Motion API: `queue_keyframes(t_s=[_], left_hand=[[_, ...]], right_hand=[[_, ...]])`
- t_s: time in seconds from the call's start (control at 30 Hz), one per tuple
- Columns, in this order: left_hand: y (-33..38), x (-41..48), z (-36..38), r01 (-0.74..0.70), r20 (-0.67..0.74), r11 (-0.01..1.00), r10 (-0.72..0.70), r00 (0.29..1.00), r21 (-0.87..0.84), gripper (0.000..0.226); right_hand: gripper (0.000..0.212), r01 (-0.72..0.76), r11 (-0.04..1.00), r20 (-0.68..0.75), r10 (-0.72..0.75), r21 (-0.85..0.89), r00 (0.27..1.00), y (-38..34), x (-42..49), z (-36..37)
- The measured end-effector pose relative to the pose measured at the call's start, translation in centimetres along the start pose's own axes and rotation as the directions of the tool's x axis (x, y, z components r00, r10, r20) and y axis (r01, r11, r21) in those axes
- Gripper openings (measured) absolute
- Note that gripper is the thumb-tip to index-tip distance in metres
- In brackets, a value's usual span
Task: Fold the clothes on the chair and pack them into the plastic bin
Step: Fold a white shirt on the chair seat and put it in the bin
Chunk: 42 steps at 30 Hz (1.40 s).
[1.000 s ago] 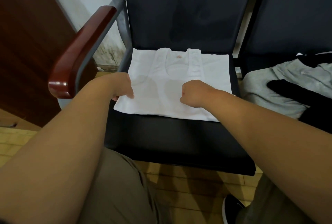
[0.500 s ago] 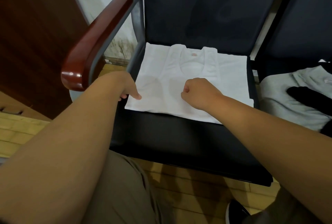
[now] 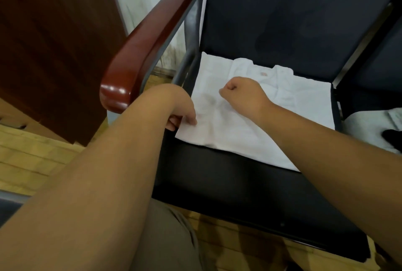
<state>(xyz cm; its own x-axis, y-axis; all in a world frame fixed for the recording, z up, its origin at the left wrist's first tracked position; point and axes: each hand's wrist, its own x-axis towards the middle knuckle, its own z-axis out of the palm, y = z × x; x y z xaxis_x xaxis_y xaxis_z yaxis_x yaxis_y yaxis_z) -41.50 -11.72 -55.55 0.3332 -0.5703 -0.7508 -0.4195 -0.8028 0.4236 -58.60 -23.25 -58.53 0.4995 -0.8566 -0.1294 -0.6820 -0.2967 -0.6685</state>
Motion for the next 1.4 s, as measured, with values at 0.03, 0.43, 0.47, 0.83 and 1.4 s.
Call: queue_keyframes(t_s=[0.03,0.43,0.47,0.83,1.4], left_hand=[[0.0,0.0,-0.1,0.000,0.010,1.000,0.000,1.000,-0.004,0.037],[0.4,0.3,-0.8,0.034,0.121,0.999,-0.033,0.992,-0.006,0.044],[0.5,0.3,-0.8,0.034,0.128,0.999,-0.034,0.991,0.003,0.045],[2.0,0.0,-0.2,-0.035,0.223,0.998,0.048,0.974,-0.058,0.034],[12.7,-1.5,10.6,-0.144,0.323,0.972,0.078,0.943,0.187,0.021]], right_hand=[[0.017,0.024,0.999,-0.009,-0.024,-0.033,1.000,-0.6,1.2,0.5],[0.046,0.067,0.951,-0.033,-0.081,-0.300,0.996,-6.2,12.1,5.1],[0.047,0.079,0.927,-0.019,-0.092,-0.366,0.996,-6.2,12.4,5.3],[0.034,0.182,0.838,0.101,-0.152,-0.514,0.983,-5.5,12.0,2.0],[0.030,-0.025,0.986,-0.075,0.013,-0.165,0.997,7.8,8.1,-9.5]])
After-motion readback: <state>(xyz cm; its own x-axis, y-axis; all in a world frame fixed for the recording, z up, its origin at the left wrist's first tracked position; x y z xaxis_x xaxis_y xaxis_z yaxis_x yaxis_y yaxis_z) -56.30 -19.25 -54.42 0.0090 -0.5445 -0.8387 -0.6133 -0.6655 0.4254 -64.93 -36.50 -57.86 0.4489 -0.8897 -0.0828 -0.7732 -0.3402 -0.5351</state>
